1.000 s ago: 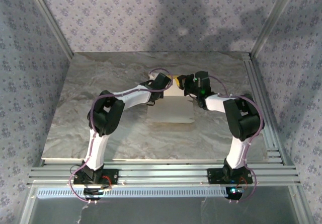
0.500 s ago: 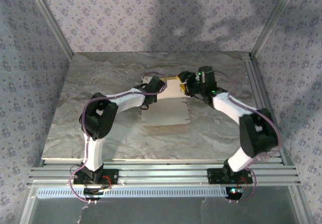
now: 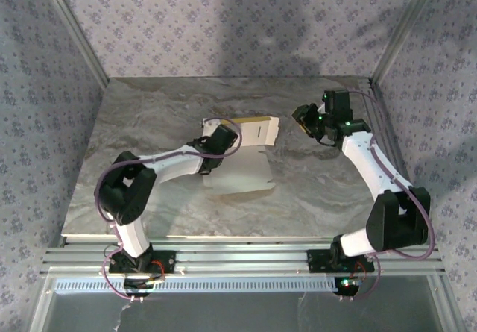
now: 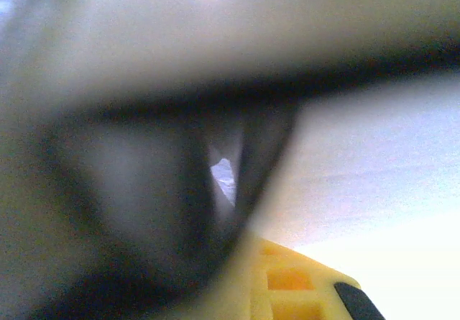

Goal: Fold the paper box

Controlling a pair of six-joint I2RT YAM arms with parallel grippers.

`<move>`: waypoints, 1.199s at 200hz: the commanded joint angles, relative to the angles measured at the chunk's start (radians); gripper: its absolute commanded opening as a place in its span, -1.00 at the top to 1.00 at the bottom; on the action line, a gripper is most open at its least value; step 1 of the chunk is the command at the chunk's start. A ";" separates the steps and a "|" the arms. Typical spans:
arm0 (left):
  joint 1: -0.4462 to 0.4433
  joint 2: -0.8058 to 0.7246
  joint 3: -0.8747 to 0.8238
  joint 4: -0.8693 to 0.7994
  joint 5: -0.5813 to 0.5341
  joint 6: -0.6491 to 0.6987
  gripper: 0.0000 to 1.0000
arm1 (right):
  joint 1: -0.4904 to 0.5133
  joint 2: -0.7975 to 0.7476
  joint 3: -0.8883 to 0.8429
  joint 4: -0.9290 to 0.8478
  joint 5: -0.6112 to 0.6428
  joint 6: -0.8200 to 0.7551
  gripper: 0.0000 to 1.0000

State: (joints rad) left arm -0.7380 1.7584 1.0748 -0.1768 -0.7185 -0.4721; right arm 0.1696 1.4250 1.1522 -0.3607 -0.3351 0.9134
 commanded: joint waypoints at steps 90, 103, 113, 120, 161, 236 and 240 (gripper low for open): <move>-0.131 -0.084 -0.127 0.191 -0.279 -0.042 1.00 | 0.104 0.121 -0.257 0.685 -0.100 0.724 0.17; -0.134 -0.080 -0.126 0.192 -0.278 -0.045 1.00 | 0.099 0.142 -0.250 0.716 -0.097 0.737 0.18; -0.135 -0.077 -0.126 0.191 -0.277 -0.046 1.00 | 0.094 0.156 -0.241 0.730 -0.104 0.742 0.24; -0.136 -0.079 -0.127 0.191 -0.275 -0.049 1.00 | 0.091 0.167 -0.228 0.721 -0.108 0.743 0.28; -0.135 -0.082 -0.127 0.189 -0.272 -0.048 1.00 | 0.094 0.231 -0.197 0.743 -0.136 0.775 0.37; -0.135 -0.101 -0.150 0.232 -0.245 -0.099 1.00 | 0.103 0.284 -0.265 0.989 -0.097 0.967 1.00; -0.135 -0.102 -0.150 0.236 -0.241 -0.107 1.00 | 0.104 0.283 -0.268 0.996 -0.094 0.981 1.00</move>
State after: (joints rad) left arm -0.8661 1.7012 0.9363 0.0055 -0.9550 -0.5236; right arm 0.2653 1.6989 0.9001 0.5346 -0.4500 1.7931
